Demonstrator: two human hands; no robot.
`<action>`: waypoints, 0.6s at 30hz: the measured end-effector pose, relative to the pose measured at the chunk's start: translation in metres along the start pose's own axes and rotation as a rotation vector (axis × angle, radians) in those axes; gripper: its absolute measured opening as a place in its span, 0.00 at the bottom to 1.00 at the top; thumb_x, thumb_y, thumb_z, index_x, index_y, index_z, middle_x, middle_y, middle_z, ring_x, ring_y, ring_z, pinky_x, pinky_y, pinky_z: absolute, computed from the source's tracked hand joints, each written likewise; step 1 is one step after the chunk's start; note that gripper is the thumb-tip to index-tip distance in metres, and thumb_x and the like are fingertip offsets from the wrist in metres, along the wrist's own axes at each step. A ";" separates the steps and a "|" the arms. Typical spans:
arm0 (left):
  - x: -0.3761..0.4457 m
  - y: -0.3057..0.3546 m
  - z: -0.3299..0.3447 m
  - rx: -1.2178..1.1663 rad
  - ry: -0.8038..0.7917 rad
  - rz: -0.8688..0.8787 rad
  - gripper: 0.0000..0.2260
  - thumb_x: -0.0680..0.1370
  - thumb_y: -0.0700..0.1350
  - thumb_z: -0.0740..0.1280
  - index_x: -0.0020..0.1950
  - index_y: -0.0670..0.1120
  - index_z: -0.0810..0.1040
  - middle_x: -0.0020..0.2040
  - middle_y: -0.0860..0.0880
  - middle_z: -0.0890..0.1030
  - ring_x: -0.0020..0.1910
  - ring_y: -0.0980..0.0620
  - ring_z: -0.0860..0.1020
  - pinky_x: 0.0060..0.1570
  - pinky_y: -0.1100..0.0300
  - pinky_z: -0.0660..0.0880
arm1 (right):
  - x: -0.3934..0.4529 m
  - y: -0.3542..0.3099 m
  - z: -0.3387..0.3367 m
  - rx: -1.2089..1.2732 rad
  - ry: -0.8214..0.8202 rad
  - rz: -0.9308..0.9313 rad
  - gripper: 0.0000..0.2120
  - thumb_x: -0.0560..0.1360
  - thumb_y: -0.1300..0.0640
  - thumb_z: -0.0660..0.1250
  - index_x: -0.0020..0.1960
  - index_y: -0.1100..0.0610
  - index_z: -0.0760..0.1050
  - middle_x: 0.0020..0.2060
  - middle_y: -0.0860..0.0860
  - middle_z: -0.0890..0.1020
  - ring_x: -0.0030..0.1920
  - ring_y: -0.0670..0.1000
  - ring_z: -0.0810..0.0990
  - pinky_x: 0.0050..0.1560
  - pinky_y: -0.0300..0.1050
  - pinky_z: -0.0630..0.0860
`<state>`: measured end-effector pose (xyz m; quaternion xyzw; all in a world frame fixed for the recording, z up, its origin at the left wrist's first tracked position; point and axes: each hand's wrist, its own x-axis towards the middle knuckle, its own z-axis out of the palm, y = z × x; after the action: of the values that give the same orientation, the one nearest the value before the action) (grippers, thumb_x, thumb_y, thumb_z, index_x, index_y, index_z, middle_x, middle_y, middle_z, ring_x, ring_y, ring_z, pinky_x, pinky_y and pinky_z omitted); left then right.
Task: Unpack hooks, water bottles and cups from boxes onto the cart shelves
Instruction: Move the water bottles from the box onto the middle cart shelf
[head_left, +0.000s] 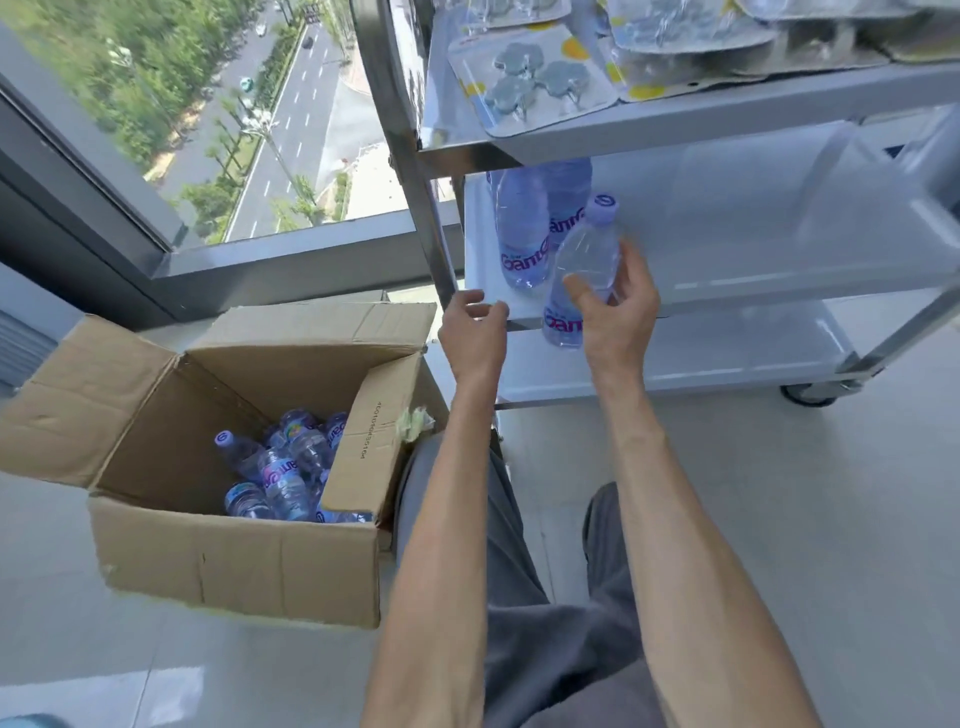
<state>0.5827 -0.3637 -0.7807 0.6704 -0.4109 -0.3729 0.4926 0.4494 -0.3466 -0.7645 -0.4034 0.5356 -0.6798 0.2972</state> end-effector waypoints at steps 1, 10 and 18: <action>0.009 0.009 0.009 0.020 0.003 0.026 0.17 0.74 0.45 0.69 0.62 0.46 0.76 0.50 0.51 0.81 0.43 0.58 0.79 0.36 0.68 0.70 | 0.011 -0.002 0.004 -0.007 0.026 -0.010 0.21 0.68 0.65 0.74 0.61 0.64 0.76 0.54 0.55 0.82 0.54 0.55 0.81 0.59 0.52 0.78; 0.061 0.027 0.074 -0.033 -0.027 0.125 0.23 0.76 0.42 0.70 0.70 0.45 0.70 0.59 0.46 0.81 0.56 0.46 0.79 0.57 0.51 0.77 | 0.065 0.014 0.032 -0.099 0.039 -0.047 0.26 0.70 0.66 0.74 0.67 0.64 0.73 0.59 0.53 0.80 0.58 0.48 0.78 0.60 0.34 0.73; 0.070 0.001 0.085 -0.039 0.030 0.267 0.23 0.79 0.44 0.67 0.74 0.46 0.67 0.65 0.47 0.78 0.63 0.50 0.77 0.63 0.51 0.74 | 0.074 0.054 0.037 -0.169 0.004 -0.005 0.28 0.69 0.56 0.75 0.68 0.55 0.72 0.56 0.42 0.76 0.60 0.47 0.76 0.61 0.37 0.72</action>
<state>0.5327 -0.4584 -0.8068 0.6056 -0.4818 -0.3017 0.5568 0.4432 -0.4396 -0.7961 -0.4269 0.5906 -0.6339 0.2592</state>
